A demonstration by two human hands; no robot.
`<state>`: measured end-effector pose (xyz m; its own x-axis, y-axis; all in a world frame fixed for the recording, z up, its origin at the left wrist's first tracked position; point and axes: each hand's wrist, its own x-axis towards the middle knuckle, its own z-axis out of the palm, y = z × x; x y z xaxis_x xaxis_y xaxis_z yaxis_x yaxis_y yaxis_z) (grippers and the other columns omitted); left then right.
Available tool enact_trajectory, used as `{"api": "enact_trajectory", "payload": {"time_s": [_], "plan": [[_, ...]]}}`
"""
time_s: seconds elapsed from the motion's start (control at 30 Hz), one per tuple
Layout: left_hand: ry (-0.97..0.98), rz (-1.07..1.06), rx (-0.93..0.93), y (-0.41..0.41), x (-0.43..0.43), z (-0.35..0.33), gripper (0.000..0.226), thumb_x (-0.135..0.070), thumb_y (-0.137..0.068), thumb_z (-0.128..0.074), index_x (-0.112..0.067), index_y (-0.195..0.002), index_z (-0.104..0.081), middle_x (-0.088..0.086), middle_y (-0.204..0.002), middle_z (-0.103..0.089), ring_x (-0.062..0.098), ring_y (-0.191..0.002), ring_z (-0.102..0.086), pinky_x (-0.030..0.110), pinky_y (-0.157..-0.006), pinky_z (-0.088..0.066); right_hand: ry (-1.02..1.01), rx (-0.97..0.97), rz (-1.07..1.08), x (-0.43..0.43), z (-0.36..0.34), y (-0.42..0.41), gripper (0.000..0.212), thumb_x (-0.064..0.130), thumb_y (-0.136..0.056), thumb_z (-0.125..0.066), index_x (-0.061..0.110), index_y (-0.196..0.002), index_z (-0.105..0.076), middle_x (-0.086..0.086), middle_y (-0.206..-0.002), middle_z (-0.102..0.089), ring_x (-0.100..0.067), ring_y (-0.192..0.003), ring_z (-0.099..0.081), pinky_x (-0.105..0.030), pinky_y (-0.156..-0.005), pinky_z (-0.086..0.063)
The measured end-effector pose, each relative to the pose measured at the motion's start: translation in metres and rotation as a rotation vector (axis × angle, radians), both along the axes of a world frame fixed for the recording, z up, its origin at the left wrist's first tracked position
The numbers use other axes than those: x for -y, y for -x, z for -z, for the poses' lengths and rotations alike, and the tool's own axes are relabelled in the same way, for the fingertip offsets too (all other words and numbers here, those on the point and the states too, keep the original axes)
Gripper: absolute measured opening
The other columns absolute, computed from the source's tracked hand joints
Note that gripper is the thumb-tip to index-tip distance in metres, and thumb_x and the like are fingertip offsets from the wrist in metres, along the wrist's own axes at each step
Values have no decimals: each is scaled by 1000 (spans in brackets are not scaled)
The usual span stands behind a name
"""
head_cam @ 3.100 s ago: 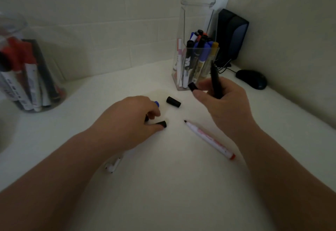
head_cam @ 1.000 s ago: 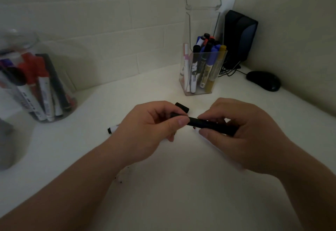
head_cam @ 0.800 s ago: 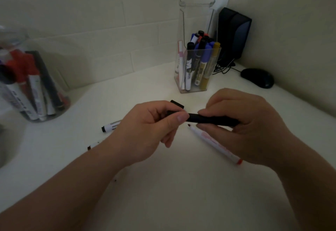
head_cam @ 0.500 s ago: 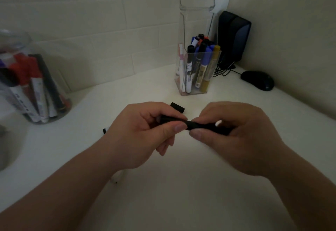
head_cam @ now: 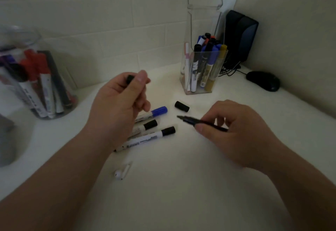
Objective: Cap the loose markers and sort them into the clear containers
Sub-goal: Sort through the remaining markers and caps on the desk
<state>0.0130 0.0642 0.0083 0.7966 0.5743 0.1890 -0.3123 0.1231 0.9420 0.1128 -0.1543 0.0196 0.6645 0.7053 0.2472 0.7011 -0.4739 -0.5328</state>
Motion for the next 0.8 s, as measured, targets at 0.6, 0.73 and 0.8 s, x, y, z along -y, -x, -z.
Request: {"api": "enact_trajectory", "payload": {"time_s": [0.6,0.73,0.8], "plan": [[-54,-20,-110,-3,14,11,10,-8,-86,-73,-17,-88,-71,0,-73,-65,18,-63,-55,32,-66,-51,485,41,191,0,-4,-7,36,70,-84,-53,35,-92,-55,14,-87,-56,-6,-81,-53,-28,-71,-47],[31,45,-119,-4,17,10,18,-16,-75,-71,-13,-93,-70,-3,-70,-61,13,-60,-53,33,-69,-47,544,-80,151,5,9,-21,34,60,-86,-56,26,-79,-59,3,-80,-61,-12,-68,-59,-24,-57,-45],[69,100,-126,-5,20,9,22,-15,-77,-67,-9,-97,-70,0,-68,-59,12,-59,-52,31,-67,-46,482,-52,128,6,11,-23,28,51,-92,-56,26,-78,-57,3,-78,-60,-12,-69,-56,-22,-57,-38]]}}
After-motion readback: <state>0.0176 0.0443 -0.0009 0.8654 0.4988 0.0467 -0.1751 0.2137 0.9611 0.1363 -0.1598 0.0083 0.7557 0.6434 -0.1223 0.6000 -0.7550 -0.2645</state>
